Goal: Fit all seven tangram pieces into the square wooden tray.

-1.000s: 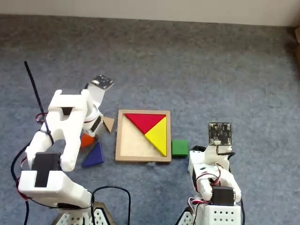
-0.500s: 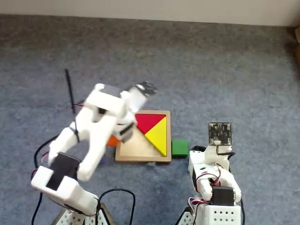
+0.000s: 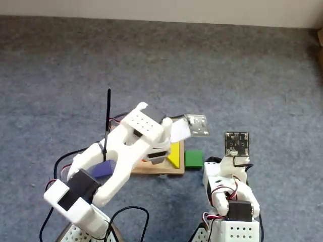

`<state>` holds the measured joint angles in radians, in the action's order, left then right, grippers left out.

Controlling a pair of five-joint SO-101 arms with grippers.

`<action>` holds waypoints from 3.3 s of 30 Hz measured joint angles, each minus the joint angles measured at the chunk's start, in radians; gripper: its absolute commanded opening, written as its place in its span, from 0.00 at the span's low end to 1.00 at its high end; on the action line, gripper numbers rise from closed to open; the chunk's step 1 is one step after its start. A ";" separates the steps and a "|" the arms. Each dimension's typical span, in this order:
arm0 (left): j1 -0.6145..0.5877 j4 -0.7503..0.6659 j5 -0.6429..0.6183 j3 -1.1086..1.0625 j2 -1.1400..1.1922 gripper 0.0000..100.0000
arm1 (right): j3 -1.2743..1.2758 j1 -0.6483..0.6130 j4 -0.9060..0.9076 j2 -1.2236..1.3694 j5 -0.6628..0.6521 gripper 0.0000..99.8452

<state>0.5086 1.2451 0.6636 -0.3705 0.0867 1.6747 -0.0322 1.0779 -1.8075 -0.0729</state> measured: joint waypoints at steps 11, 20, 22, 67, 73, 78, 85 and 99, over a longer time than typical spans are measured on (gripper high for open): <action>0.040 -0.017 0.002 0.000 0.000 0.25 | 0.000 0.000 0.000 0.000 0.000 0.03; -0.021 -0.017 0.005 0.000 -0.063 0.25 | 0.000 0.000 0.000 0.000 0.000 0.03; -0.077 -0.017 0.002 0.000 -0.101 0.25 | 0.000 0.000 0.000 0.000 0.000 0.03; -0.258 -0.052 -0.192 -0.163 -0.523 0.25 | 0.000 0.000 0.000 0.000 0.000 0.03; -0.497 -0.083 -0.207 -0.164 -0.445 0.25 | 0.000 0.000 0.000 0.000 0.000 0.03; -0.612 -0.115 -0.158 -0.150 -0.278 0.25 | 0.000 0.000 0.000 0.000 0.000 0.03; -0.697 -0.031 -0.158 -0.075 -0.063 0.25 | 0.000 0.000 0.000 0.000 0.000 0.03; -0.655 -0.149 -0.321 0.095 0.087 0.25 | 0.000 0.000 0.000 0.000 0.000 0.03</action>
<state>-0.1465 1.0963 0.3429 -0.2754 0.1741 1.6747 -0.0322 1.0779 -1.8075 -0.0729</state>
